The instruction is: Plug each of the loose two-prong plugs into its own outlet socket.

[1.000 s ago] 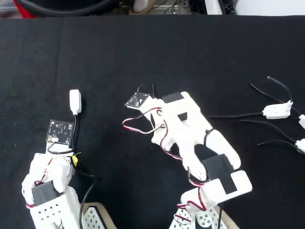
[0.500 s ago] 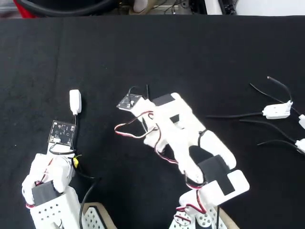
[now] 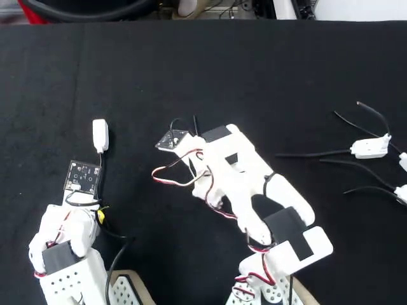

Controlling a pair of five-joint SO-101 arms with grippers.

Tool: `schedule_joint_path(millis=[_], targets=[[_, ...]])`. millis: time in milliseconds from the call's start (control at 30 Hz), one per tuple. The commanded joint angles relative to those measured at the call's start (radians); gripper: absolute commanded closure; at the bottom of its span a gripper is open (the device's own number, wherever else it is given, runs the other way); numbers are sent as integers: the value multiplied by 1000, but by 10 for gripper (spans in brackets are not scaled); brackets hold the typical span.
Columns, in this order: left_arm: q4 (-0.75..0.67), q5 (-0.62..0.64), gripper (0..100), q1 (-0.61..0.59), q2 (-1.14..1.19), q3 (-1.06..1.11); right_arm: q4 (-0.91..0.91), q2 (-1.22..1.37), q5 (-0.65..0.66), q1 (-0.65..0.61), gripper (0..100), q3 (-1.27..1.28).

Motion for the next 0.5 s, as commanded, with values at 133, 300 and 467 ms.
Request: schedule_joint_path(millis=[133, 300, 467], targets=[[5, -9, 762, -10, -5, -10, 69, -44, -58, -12, 822, -179], [5, -9, 762, -10, -5, -10, 69, 4, -144, -34, 821, -245], [5, -9, 762, -10, -5, -8, 58, 186, -198, -41, 821, -326]])
